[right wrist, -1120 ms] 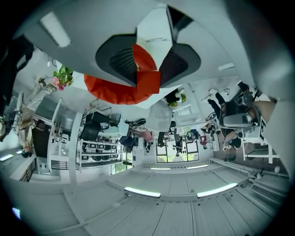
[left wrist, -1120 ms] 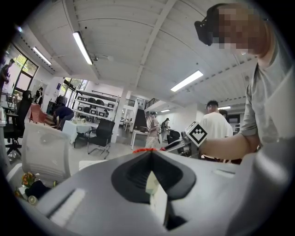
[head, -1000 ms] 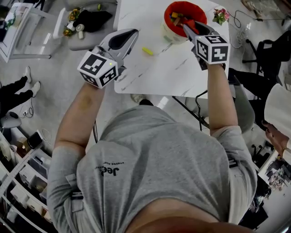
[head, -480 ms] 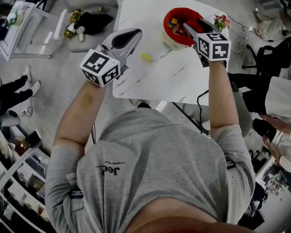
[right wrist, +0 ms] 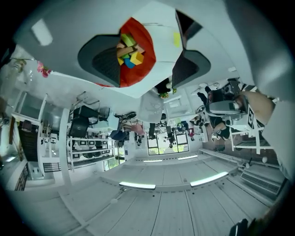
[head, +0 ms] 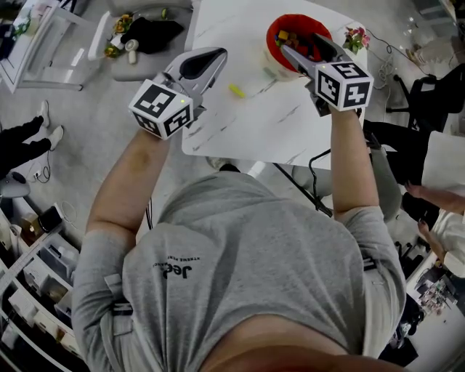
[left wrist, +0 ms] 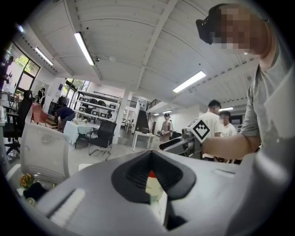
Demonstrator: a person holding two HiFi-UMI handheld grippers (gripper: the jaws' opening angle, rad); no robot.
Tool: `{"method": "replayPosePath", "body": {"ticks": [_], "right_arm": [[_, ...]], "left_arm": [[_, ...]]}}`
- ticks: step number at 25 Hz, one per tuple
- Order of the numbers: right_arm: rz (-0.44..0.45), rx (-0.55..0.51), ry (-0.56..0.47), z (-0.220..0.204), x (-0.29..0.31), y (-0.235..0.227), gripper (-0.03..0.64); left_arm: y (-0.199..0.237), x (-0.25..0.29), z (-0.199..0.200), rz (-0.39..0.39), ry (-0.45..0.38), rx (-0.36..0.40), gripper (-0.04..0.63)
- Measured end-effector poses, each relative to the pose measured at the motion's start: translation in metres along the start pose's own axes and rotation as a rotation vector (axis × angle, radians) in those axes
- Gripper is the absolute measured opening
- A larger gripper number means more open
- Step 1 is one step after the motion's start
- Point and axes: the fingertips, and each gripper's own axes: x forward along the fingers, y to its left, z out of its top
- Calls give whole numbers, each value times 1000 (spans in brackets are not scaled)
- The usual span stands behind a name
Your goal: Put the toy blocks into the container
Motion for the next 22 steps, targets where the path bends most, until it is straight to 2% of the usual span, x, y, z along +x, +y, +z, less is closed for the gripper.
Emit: {"method": "replayPosePath", "body": {"ticks": [5, 8, 12, 17, 22], "right_arm": [[141, 8, -35, -4, 5, 58, 333], [184, -9, -17, -17, 14, 82, 331], [216, -38, 73, -56, 41, 107, 330], [218, -84, 236, -136, 82, 126, 326], [174, -117, 370, -204, 115, 125, 270]], "left_arm": [[7, -13, -12, 19, 11, -15, 57], [9, -24, -20, 31, 16, -26, 57], [10, -38, -31, 44, 21, -39, 57], [11, -60, -52, 58, 39, -54, 57], [15, -84, -69, 78, 51, -73, 57]]}}
